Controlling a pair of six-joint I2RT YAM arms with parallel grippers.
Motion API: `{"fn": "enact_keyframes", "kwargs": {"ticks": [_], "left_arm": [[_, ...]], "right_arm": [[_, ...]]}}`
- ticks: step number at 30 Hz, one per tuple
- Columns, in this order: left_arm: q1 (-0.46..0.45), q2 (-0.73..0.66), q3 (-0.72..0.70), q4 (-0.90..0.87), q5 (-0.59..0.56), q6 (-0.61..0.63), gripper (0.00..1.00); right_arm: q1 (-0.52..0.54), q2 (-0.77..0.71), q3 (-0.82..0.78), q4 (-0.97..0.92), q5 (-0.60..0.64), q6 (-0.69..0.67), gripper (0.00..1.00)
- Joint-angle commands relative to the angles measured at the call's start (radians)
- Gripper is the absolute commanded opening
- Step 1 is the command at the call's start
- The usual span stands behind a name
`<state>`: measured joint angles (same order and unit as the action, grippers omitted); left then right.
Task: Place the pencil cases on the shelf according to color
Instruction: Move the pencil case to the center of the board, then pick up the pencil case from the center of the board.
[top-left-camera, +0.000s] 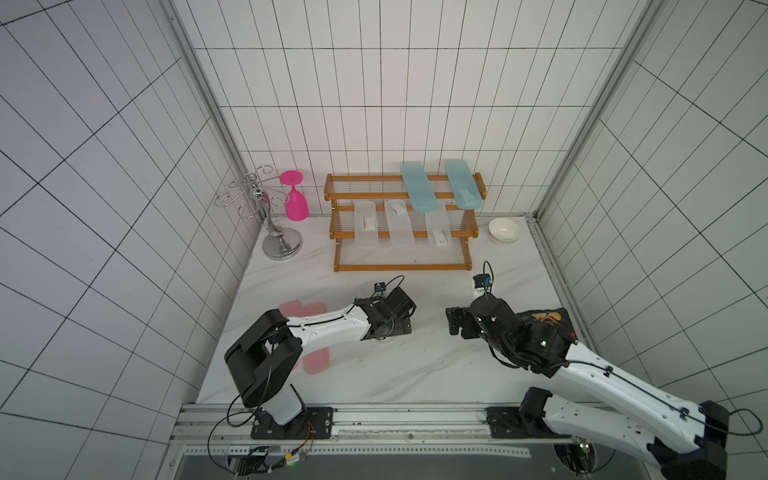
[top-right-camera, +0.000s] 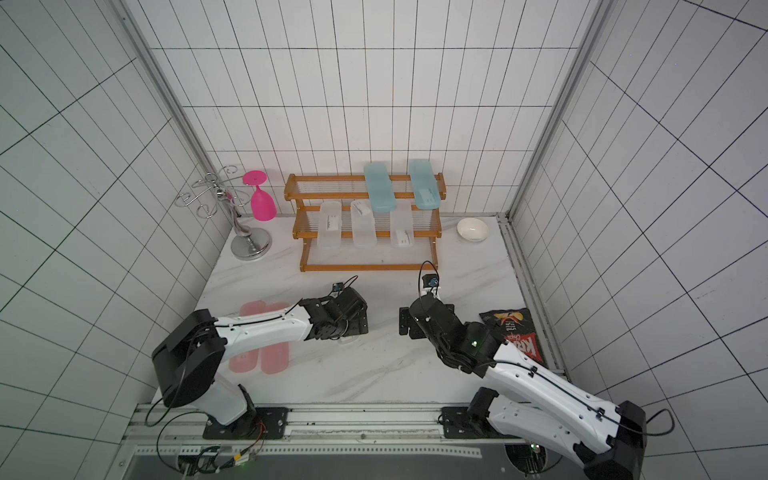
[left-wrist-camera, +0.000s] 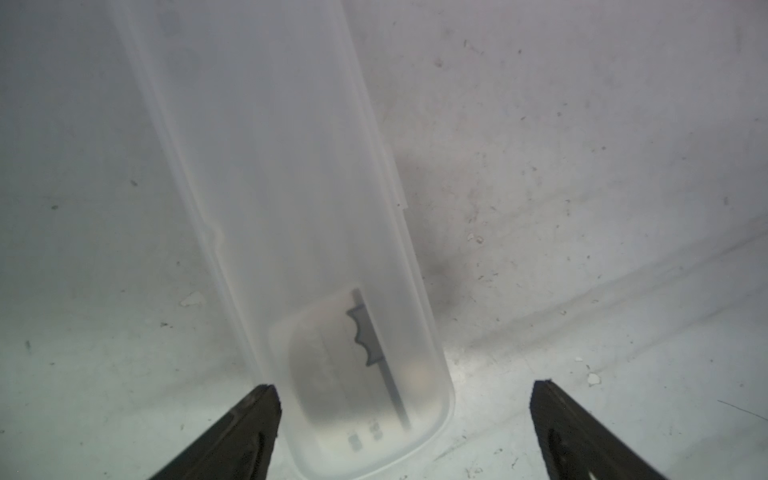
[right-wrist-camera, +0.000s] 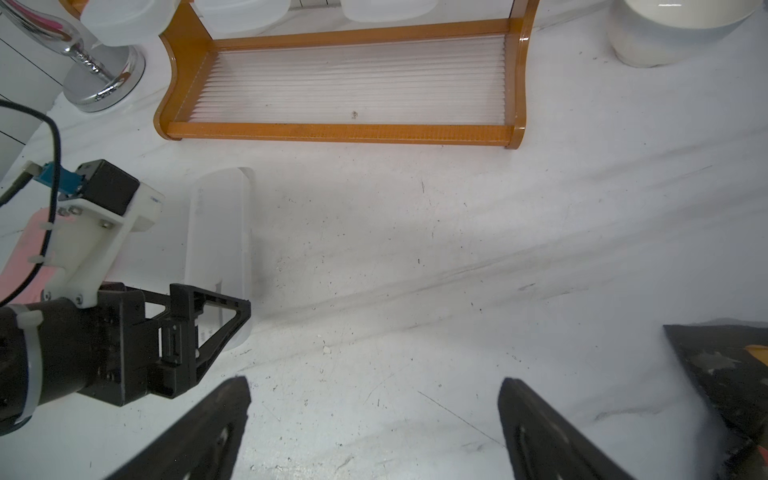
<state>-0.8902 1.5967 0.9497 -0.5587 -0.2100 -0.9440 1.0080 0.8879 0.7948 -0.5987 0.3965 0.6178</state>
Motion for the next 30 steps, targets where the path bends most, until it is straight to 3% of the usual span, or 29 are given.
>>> {"fn": "enact_keyframes", "kwargs": {"ticks": [1,4,9,15,23,30], "left_arm": [[0.001,-0.073,-0.005,-0.031,-0.088,-0.026,0.98],[0.023,-0.176,-0.038,-0.098,-0.175,-0.021,0.98],[0.167,-0.350,-0.110,-0.163,-0.178,0.027,0.98],[0.322,-0.507,-0.191,-0.165,-0.155,0.063,0.98],[0.488,-0.704,-0.267,-0.185,-0.155,0.070,0.98],[0.540,-0.797,-0.278,-0.206,-0.163,0.083,0.98]], "right_arm": [[0.001,-0.006,-0.037,-0.032,0.019,0.019,0.98],[0.002,0.034,-0.042,0.016,-0.045,0.007,0.99],[0.025,0.201,-0.014,0.140,-0.192,0.006,0.98],[0.110,0.458,0.076,0.244,-0.214,0.017,0.97],[0.176,0.756,0.264,0.249,-0.220,-0.003,0.99],[0.185,0.922,0.399,0.224,-0.252,-0.042,0.99]]}}
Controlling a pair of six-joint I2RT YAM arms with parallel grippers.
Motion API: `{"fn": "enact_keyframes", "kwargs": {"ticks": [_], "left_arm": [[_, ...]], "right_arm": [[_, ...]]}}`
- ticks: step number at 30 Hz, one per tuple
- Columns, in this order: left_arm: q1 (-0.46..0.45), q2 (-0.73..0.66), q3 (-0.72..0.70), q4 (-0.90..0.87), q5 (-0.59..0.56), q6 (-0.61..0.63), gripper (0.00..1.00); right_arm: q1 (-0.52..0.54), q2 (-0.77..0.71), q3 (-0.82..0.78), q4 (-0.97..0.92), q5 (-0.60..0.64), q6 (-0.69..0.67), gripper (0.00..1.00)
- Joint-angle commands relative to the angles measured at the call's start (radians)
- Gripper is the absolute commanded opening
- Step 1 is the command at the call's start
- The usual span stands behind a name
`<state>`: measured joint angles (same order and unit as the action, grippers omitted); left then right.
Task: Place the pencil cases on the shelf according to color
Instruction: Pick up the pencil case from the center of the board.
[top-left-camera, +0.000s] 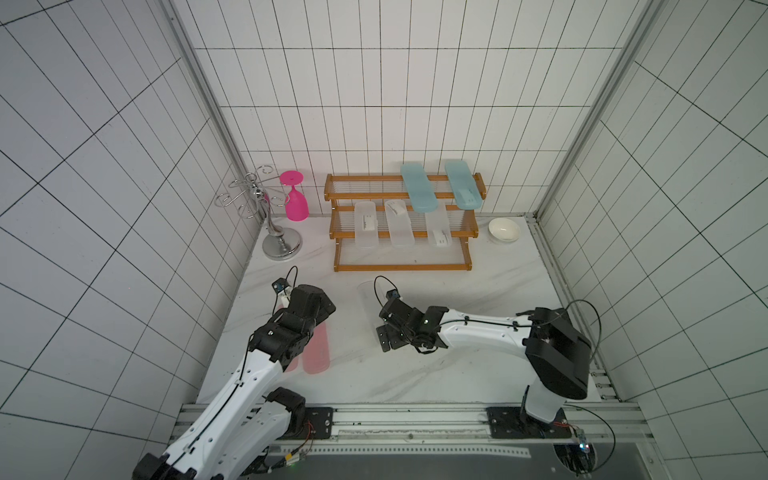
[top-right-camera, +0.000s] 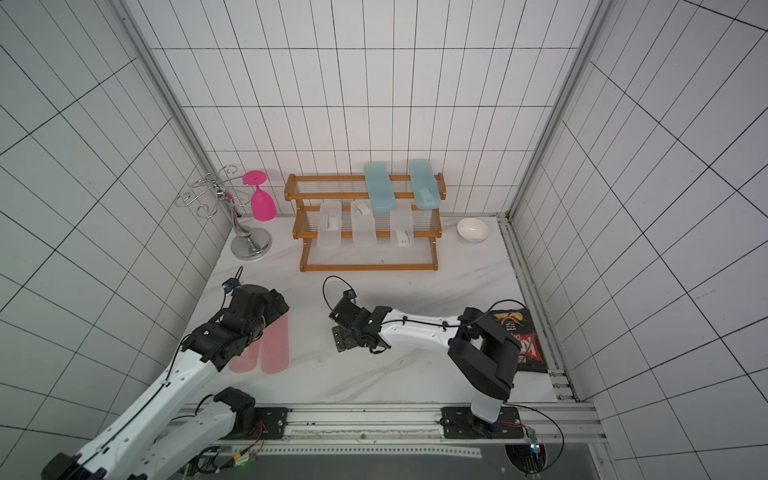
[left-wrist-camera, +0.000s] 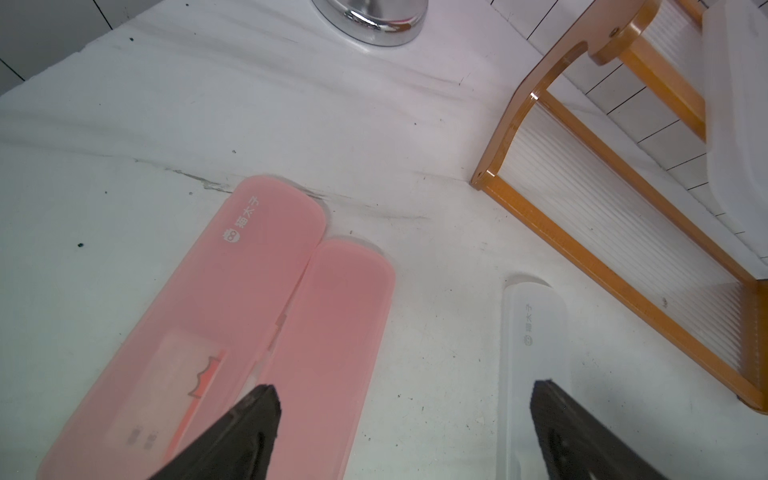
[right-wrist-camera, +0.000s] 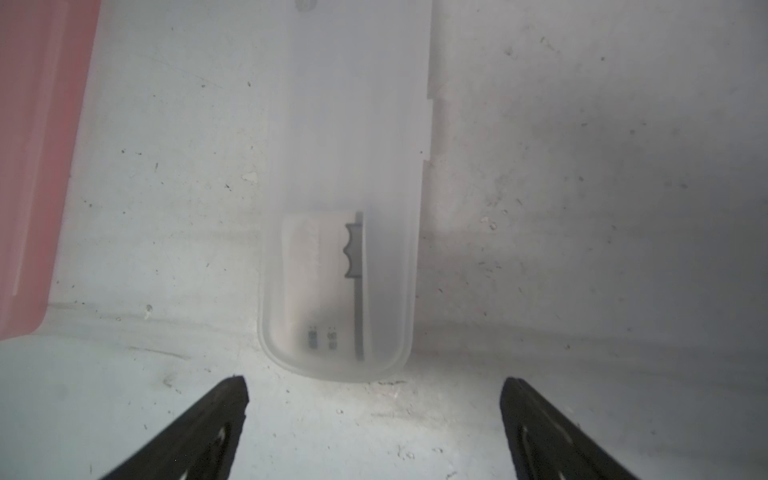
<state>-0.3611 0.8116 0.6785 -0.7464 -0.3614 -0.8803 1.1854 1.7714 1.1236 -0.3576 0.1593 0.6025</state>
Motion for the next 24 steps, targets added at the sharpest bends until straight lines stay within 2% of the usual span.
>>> {"fn": "enact_keyframes", "kwargs": {"ticks": [1,8,17,24], "left_arm": [[0.014,-0.014,-0.008,-0.021,-0.014,0.021,0.98],[0.019,-0.027,-0.020,-0.018,0.009,0.017,0.98],[0.021,-0.034,-0.022,-0.022,0.013,0.008,0.98],[0.021,-0.060,-0.025,-0.027,0.016,0.004,0.98]], "right_arm": [[0.009,0.056,0.085,-0.023,-0.015,-0.031,0.99],[0.017,0.155,0.155,-0.065,0.003,-0.026,0.99],[0.032,0.184,0.144,-0.065,0.039,0.006,0.96],[0.049,0.129,0.081,-0.018,0.097,0.021,0.80]]}}
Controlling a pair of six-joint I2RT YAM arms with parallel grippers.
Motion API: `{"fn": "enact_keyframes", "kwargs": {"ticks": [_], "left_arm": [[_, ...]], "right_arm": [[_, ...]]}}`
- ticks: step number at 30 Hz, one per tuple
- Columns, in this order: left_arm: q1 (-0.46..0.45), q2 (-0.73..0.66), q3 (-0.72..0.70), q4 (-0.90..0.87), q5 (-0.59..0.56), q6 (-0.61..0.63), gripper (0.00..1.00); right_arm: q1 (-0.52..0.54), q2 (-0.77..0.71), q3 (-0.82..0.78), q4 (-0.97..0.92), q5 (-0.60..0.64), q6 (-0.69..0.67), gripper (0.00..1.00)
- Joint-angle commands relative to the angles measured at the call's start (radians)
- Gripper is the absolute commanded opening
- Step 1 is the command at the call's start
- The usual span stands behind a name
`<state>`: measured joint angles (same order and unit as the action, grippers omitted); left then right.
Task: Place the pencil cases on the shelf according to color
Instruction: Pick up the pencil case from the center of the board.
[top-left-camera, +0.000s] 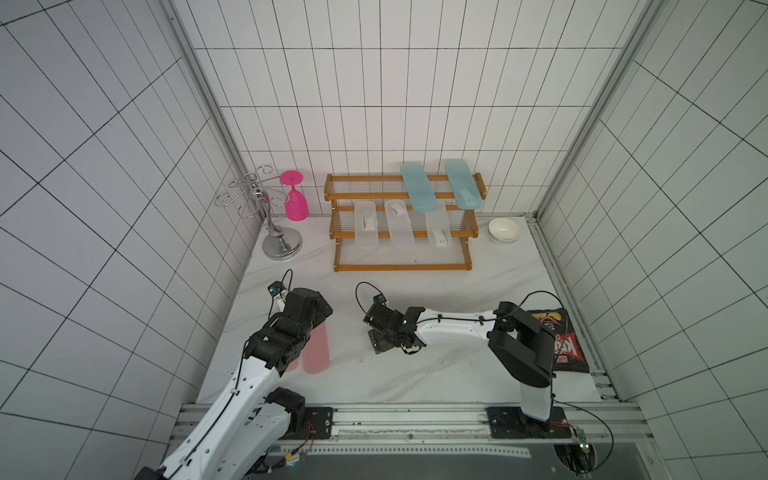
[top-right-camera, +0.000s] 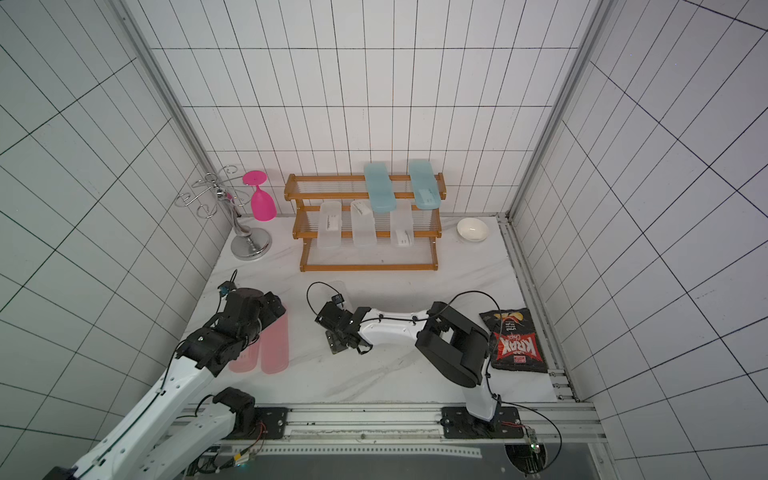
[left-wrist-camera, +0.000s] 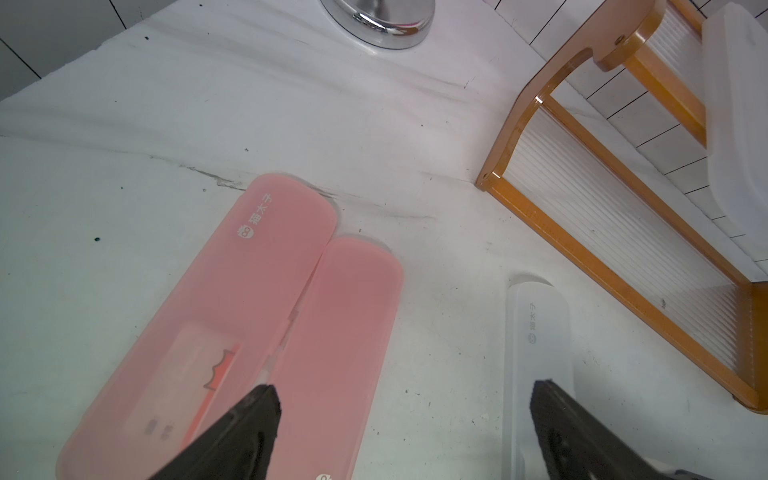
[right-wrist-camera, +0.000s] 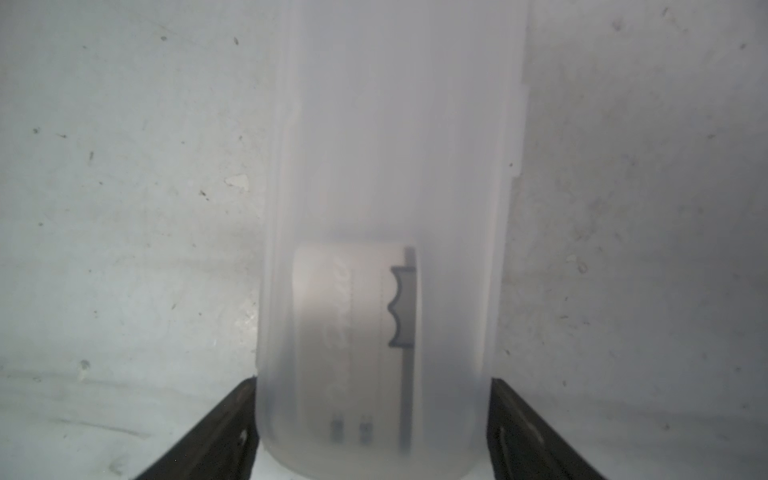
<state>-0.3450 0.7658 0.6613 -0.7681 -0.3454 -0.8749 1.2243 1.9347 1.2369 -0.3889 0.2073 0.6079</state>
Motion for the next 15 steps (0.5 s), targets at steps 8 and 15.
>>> {"fn": "enact_keyframes", "kwargs": {"ticks": [8,15], "left_arm": [[0.005,-0.014,-0.017,0.001,0.017,-0.008,0.98],[0.005,-0.032,-0.017,0.015,0.035,0.010,0.98]], "right_arm": [[0.019,-0.179,-0.139,0.027,0.141,0.014,0.61],[0.020,-0.471,-0.333,-0.007,0.265,0.073,0.58]]}}
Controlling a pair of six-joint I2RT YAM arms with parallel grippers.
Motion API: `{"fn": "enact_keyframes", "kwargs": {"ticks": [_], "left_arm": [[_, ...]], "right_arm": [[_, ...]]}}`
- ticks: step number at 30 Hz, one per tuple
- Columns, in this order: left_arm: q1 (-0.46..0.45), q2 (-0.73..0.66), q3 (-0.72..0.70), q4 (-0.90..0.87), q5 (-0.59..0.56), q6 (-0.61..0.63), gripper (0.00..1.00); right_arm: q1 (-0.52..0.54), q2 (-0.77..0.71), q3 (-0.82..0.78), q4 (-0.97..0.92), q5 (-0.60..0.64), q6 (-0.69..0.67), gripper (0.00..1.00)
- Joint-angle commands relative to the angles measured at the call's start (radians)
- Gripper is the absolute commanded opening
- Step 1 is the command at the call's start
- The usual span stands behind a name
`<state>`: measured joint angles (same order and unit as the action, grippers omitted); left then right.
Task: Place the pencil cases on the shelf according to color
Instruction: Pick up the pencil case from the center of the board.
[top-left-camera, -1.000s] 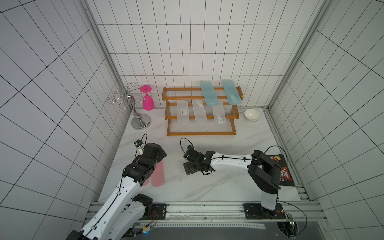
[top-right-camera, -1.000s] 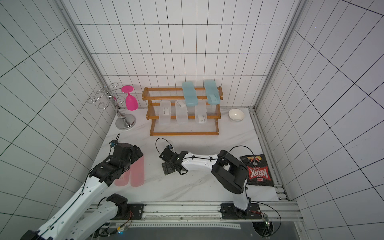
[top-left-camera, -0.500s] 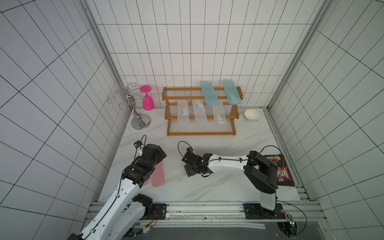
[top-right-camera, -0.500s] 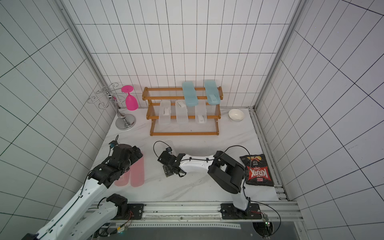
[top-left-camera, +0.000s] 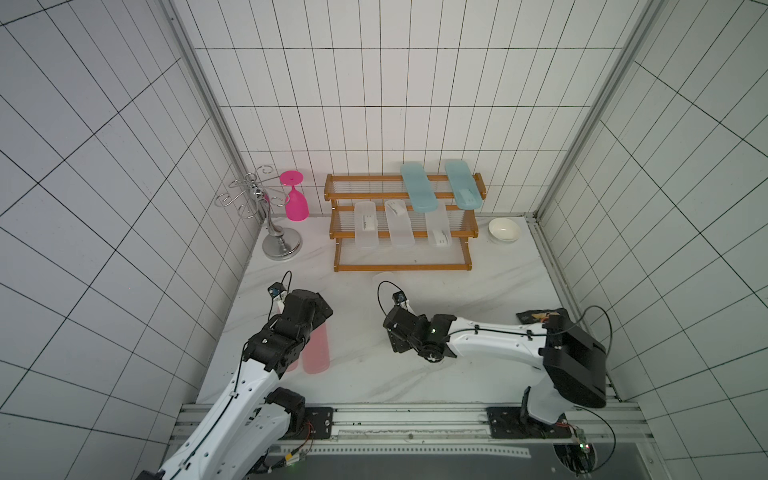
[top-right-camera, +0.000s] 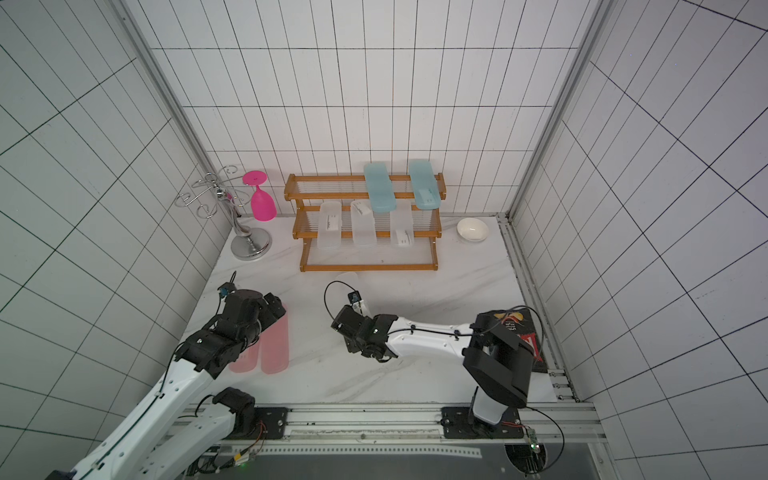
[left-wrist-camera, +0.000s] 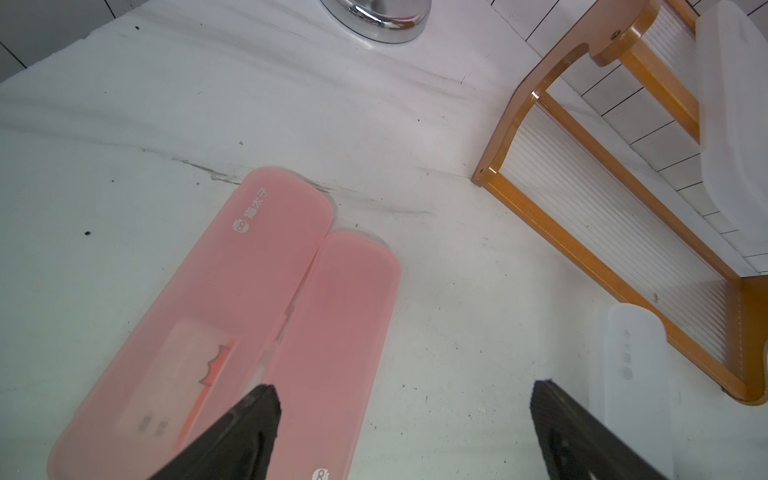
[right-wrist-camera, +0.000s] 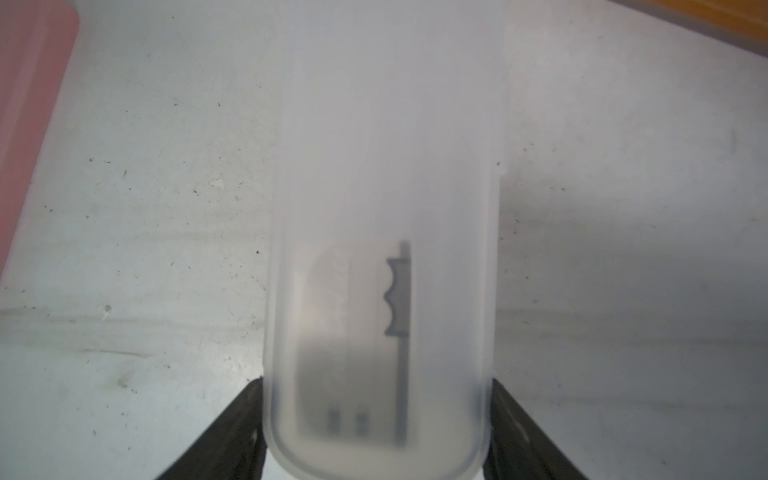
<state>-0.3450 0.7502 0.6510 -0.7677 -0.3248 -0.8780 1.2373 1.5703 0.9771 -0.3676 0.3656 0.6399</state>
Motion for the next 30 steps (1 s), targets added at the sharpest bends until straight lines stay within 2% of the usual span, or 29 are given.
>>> {"fn": "enact_keyframes", "kwargs": {"ticks": [1,4,7,12,19,30], "left_arm": [[0.005,-0.018,-0.010,0.020,0.019,0.012,0.98],[0.004,-0.016,-0.009,0.031,0.043,0.007,0.98],[0.003,-0.006,-0.003,0.041,0.061,0.006,0.98],[0.003,0.005,0.031,0.003,0.072,0.008,0.98],[0.003,-0.003,0.036,-0.001,0.062,0.014,0.98],[0.003,0.000,0.036,0.000,0.059,0.016,0.98]], "right_arm": [[0.008,-0.166,-0.105,-0.044,0.121,0.050,0.58],[-0.009,-0.333,-0.167,-0.133,0.151,0.066,0.59],[-0.073,-0.466,-0.200,-0.208,0.099,0.052,0.60],[-0.182,-0.584,-0.163,-0.298,0.047,-0.045,0.58],[-0.388,-0.578,-0.041,-0.349,-0.061,-0.190,0.61],[-0.631,-0.428,0.107,-0.309,-0.230,-0.352,0.60]]}}
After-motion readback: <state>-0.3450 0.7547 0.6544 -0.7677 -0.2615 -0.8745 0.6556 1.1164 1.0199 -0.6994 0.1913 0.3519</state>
